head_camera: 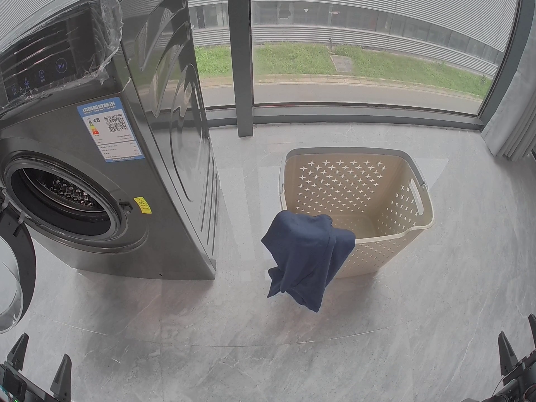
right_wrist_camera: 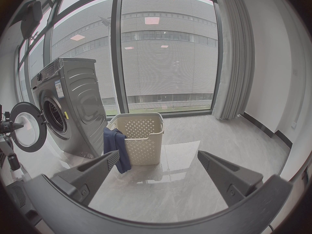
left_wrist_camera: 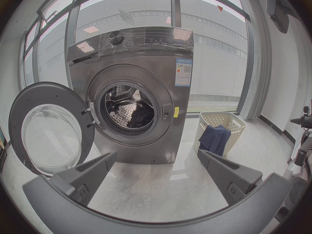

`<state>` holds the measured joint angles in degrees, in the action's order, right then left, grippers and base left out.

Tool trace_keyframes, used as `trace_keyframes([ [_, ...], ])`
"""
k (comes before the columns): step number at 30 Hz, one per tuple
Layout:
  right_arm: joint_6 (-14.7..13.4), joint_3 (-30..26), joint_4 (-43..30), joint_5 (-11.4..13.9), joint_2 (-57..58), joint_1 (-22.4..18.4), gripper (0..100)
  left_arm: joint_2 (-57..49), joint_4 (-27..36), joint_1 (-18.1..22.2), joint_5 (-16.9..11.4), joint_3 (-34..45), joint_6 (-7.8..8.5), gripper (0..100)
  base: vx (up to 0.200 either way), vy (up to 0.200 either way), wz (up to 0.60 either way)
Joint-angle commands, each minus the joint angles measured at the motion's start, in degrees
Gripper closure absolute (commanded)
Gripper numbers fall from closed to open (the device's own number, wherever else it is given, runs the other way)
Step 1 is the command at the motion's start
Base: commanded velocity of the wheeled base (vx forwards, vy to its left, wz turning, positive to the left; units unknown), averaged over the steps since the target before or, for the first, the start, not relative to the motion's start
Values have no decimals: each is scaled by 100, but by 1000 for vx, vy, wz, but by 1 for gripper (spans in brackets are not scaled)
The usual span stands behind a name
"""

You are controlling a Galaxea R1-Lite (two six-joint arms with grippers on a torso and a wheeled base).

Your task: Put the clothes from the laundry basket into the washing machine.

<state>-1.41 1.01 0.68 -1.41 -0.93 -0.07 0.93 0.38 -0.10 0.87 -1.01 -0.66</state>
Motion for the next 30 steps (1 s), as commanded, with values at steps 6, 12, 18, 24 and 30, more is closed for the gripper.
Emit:
trace_keyframes([
  [6, 1, -101, 2, 1, 93, -1, 0, -57, -3, 1, 1, 84, -4, 0, 0, -33, 0],
  [12, 1, -101, 2, 1, 93, -1, 0, -57, -11, 1, 1, 84, -13, 0, 67, 0, 0],
  [18, 1, -101, 2, 1, 93, -1, 0, -57, -11, 1, 1, 84, -13, 0, 200, 0, 0],
  [24, 185, -101, -24, 89, 93, -19, 0, -57, -11, 1, 1, 84, -22, 0, 33, 0, 0],
  [30, 141, 382, 195, 133, -13, -19, 0, -57, -11, 1, 1, 92, -22, 0, 0, 0, 0],
])
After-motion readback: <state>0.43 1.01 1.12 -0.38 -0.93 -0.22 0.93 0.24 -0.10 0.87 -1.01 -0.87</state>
